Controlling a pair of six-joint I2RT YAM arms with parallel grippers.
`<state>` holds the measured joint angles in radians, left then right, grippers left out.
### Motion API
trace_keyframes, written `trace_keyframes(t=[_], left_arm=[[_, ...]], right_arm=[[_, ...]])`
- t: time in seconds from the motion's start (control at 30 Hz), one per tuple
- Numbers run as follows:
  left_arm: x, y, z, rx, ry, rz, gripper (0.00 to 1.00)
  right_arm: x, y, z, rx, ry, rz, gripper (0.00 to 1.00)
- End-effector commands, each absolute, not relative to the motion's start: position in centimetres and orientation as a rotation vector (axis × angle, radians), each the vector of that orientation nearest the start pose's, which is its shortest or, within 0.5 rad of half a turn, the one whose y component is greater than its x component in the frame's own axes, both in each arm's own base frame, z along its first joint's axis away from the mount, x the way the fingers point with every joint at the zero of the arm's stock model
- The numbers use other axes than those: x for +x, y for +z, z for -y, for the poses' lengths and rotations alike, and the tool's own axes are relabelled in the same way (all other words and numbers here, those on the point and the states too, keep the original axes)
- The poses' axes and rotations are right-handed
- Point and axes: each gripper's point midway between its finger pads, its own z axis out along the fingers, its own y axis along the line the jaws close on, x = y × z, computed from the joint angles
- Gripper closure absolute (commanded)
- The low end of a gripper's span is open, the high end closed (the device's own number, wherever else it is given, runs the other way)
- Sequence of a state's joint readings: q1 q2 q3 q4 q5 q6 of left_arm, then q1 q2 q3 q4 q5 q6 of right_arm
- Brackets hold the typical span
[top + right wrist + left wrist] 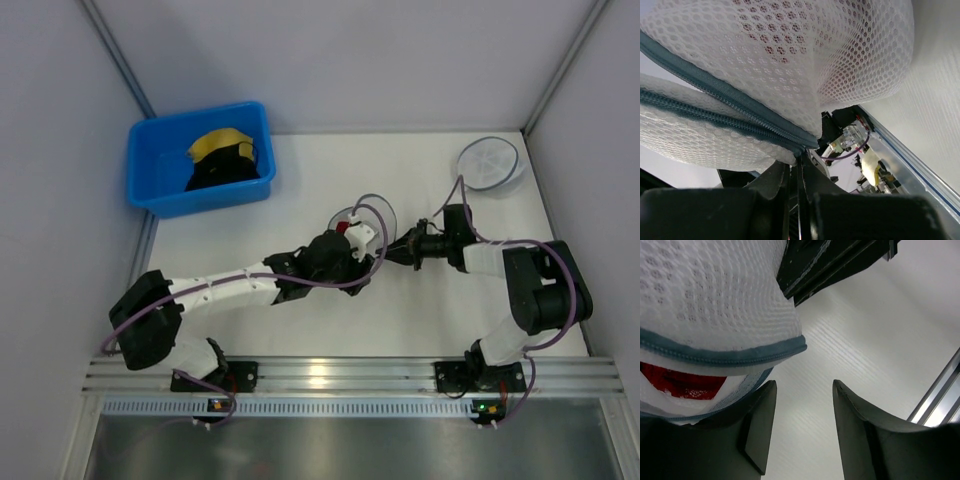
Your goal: Place the bra in the laundry bag and zip it closed
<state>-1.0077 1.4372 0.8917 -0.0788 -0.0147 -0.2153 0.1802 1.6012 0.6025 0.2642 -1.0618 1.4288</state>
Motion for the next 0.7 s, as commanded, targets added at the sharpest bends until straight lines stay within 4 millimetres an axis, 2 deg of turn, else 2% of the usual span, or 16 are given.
trace_keyframes(t=[0.0,0.3,0.43,0.53,0.57,0.6,0.67], left_arm=[[23.6,16.6,37.1,0.729,-0.712,-1.951,0.45],[25.2,16.4,38.2,0.645,-0.694,-1.938,0.43],[26.3,16.1,38.2,0.628,-0.650,-1.904,0.49],[26.7,15.9,38.1,0.629,-0.634,-1.904,0.60],[26.7,15.8,38.0,0.630,-0.635,-1.907,0.65],[26.9,15.7,37.8,0.628,-0.634,-1.911,0.76],[26.7,15.7,37.7,0.632,-0.642,-1.923,0.87]], right_arm=[[27.1,12.6,-22.2,0.975,1.914,-2.479,1.00],[26.4,13.1,-23.0,1.039,1.907,-2.493,1.00],[26.3,13.0,-23.1,1.056,1.911,-2.496,1.00],[26.3,13.2,-23.2,1.049,1.913,-2.497,1.00],[26.3,13.1,-23.1,1.050,1.912,-2.496,1.00],[26.2,13.1,-23.1,1.053,1.906,-2.502,1.00],[26.2,13.0,-23.1,1.046,1.888,-2.508,1.00]])
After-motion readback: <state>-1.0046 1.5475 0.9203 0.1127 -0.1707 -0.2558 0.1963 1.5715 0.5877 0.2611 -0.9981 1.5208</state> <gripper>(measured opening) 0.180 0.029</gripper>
